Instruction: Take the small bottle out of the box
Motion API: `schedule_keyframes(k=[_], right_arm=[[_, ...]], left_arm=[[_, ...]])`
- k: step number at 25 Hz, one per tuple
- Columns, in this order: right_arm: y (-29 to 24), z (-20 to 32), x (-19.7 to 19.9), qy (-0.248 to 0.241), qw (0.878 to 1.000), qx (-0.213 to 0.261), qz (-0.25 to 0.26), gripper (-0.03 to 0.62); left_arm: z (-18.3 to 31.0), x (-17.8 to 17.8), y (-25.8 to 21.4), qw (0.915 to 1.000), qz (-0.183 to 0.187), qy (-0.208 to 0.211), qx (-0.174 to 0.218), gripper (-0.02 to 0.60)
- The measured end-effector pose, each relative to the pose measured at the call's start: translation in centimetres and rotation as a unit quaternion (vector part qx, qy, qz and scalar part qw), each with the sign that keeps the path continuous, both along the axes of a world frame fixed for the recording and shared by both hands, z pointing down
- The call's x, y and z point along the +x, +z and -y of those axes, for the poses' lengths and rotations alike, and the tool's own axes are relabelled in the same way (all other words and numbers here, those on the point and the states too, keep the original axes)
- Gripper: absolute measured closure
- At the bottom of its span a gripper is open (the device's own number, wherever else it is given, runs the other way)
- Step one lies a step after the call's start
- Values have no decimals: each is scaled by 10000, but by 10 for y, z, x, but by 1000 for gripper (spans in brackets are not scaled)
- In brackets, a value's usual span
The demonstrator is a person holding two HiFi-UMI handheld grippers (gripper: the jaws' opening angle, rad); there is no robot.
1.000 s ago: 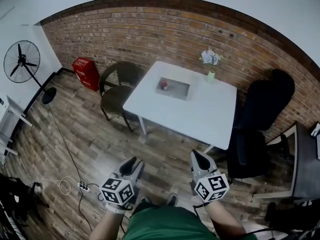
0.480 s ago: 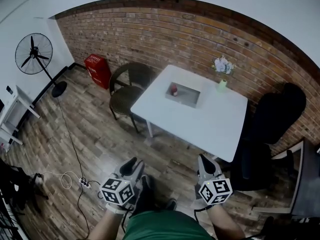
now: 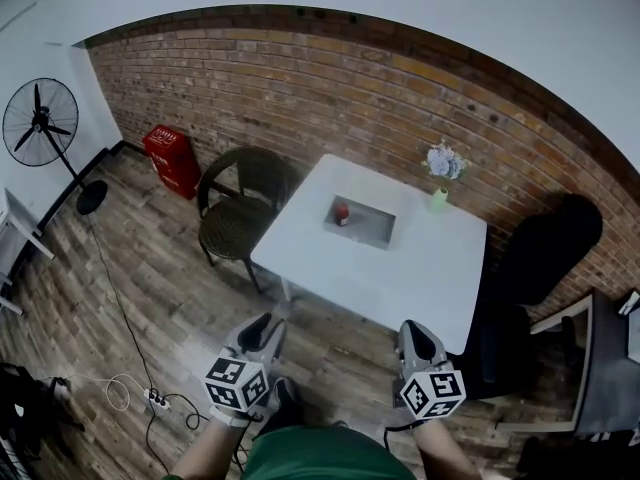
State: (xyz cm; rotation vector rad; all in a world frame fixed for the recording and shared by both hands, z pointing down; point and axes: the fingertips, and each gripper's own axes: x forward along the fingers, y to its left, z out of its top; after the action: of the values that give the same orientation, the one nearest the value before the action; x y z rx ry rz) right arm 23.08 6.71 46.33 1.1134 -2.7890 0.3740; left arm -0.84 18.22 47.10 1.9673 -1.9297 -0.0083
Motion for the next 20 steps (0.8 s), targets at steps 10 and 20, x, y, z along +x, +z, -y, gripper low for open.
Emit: schedule_keyframes(k=[10, 20], right_arm=[[3, 37, -89, 528, 9981, -266, -172, 591], [8, 66, -150, 475, 9977, -327, -368, 591]], left_arm=[[55, -105, 11, 9971, -643, 412, -6, 445], [79, -162, 28, 9942, -967, 448, -143, 445]])
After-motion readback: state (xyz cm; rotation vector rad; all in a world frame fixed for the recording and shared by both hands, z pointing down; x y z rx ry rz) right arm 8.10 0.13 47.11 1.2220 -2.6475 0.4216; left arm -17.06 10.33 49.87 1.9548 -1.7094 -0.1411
